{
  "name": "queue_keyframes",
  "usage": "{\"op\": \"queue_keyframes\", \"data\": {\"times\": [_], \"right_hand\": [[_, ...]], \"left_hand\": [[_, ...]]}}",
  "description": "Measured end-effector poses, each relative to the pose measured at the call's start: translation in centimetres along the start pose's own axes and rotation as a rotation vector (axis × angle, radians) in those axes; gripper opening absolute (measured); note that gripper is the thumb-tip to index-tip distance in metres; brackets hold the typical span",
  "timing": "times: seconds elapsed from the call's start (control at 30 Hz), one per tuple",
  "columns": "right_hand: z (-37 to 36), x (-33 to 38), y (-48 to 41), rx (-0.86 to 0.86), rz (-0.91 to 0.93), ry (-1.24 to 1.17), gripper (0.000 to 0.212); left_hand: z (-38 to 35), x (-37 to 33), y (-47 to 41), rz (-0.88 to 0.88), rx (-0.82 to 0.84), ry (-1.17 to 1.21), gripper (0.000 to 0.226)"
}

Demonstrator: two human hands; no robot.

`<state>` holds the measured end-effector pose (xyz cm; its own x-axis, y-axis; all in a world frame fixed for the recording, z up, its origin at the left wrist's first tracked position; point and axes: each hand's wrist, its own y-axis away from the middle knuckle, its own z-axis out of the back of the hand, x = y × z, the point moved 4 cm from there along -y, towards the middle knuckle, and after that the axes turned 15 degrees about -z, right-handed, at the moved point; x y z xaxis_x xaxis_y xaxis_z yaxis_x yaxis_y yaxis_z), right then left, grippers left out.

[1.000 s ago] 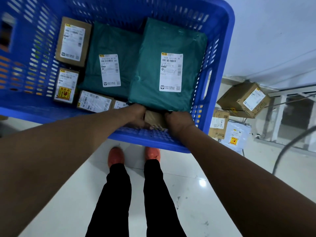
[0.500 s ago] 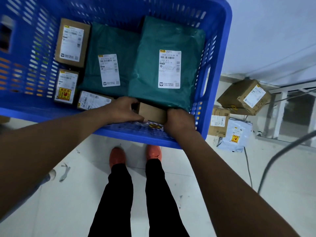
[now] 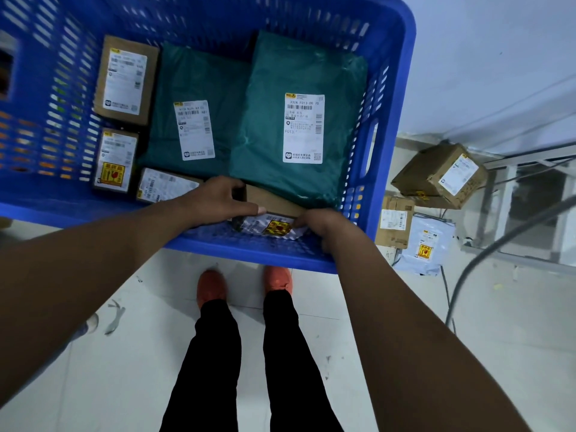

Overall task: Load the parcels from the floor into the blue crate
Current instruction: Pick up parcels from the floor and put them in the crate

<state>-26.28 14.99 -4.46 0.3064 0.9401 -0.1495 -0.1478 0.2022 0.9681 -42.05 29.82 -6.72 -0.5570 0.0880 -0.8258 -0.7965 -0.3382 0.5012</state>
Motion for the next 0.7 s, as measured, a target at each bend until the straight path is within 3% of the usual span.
{"op": "queue_keyframes", "data": {"times": [0.1, 0.17, 0.23, 0.33, 0.47, 0.6, 0.7], "right_hand": [[-0.4, 0.1, -0.1, 0.054, -0.045, -0.003, 0.025], [-0.3, 0.2, -0.4, 0.002, 0.002, -0.01, 0.041], [-0.2, 0.2, -0.6, -0.051, 0.063, -0.009, 0.049], [0.3, -0.1, -0.8, -0.112, 0.14, -0.017, 0.043], [0.8, -0.4, -1.0, -0.141, 0.185, -0.06, 0.041], [0.9, -0.3, -0.5, -0.187, 0.265, -0.046, 0.038], [1.6, -0.2, 0.2, -0.138, 0.335, -0.129, 0.025]], "left_hand": [[-0.1, 0.2, -0.1, -0.008, -0.006, 0.04, 0.053], [0.0, 0.3, -0.2, -0.024, -0.02, 0.054, 0.047], [0.2, 0.5, -0.2, -0.032, -0.054, 0.041, 0.059], [0.4, 0.6, -0.2, -0.052, -0.078, -0.059, 0.072], [0.7, 0.2, -0.3, -0.101, -0.1, -0.119, 0.052], [0.7, 0.1, -0.4, -0.1, -0.084, -0.123, 0.057], [0.5, 0.4, -0.2, -0.007, -0.116, 0.167, 0.068]]}}
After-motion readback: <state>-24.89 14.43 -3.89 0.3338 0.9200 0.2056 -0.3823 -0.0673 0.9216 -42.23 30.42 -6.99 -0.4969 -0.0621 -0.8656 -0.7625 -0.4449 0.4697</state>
